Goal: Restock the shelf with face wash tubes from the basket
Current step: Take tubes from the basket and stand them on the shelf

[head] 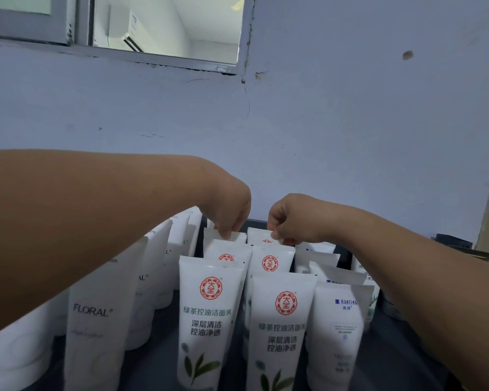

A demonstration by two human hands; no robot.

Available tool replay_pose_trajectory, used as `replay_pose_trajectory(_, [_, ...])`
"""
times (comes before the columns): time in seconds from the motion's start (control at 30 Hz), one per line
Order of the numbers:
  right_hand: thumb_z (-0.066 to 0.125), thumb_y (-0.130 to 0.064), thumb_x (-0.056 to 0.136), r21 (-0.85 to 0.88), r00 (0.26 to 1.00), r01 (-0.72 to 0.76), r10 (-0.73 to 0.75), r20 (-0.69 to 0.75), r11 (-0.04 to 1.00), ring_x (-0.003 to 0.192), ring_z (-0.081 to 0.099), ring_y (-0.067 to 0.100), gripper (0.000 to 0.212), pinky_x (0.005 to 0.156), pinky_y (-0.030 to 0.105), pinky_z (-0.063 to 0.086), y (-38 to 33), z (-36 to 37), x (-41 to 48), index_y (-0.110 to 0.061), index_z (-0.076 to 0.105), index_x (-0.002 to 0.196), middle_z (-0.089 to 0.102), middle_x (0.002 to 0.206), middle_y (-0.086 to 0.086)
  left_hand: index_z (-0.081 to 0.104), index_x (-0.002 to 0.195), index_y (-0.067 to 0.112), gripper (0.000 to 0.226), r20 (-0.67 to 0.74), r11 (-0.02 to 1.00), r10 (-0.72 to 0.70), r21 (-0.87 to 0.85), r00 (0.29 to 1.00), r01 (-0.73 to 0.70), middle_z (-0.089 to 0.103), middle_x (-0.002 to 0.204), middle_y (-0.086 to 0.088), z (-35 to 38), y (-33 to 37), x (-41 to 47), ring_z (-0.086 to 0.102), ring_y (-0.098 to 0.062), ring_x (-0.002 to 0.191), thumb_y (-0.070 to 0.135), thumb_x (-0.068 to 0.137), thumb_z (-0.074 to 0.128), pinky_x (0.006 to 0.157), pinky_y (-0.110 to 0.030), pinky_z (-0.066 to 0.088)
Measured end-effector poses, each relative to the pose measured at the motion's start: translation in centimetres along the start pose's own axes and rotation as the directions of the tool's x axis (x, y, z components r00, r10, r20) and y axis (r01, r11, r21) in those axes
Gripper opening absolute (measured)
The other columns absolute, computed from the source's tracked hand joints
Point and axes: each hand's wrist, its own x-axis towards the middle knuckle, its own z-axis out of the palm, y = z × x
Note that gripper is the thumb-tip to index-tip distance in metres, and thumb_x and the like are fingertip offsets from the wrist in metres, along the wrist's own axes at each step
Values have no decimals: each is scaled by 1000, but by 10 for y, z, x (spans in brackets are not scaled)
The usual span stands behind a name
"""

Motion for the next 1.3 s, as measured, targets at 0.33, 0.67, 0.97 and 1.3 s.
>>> replay_pose_trajectory(0.33, [61, -7, 91, -34, 1000, 6, -6, 2, 999, 52, 55, 6, 17, 57, 20, 47, -1, 2, 1, -15, 60, 75, 61, 65, -1, 66, 110, 18, 23, 16, 1000, -25, -15, 1000, 25, 68, 113, 0, 1, -3, -6, 56, -13, 88, 23, 87, 65, 70, -20, 43])
replay_pose_trajectory(0.67, [61, -22, 91, 24, 1000, -26, 26, -8, 999, 67, 64, 12, 14, 63, 24, 50, 1, -10, 6, -10, 68, 94, 71, 81, 3, 68, 110, 14, 23, 73, 979, -90, -176, 993, 101, 70, 92, 5, -22, -20, -14, 64, -13, 97, 20, 90, 58, 99, -37, 46])
replay_pose_trajectory(0.97, [56, -20, 96, -102, 999, 35, -36, -11, 994, 89, 69, 21, 18, 82, 30, 53, -27, -7, 50, -9, 66, 107, 68, 102, 6, 67, 113, 12, 31, -19, 983, -176, -54, 984, 175, 70, 107, 1, -21, -37, 3, 61, -17, 106, 34, 95, 52, 88, -28, 42])
replay_pose_trajectory(1.3, [53, -33, 97, -421, 989, 51, 13, 149, 906, 94, 69, 30, 42, 89, 40, 54, -36, 10, 100, -7, 55, 130, 67, 116, 13, 60, 124, 26, 36, -46, 975, -189, -129, 981, 182, 63, 122, 0, -15, -71, 8, 57, -18, 111, 41, 92, 55, 99, -33, 41])
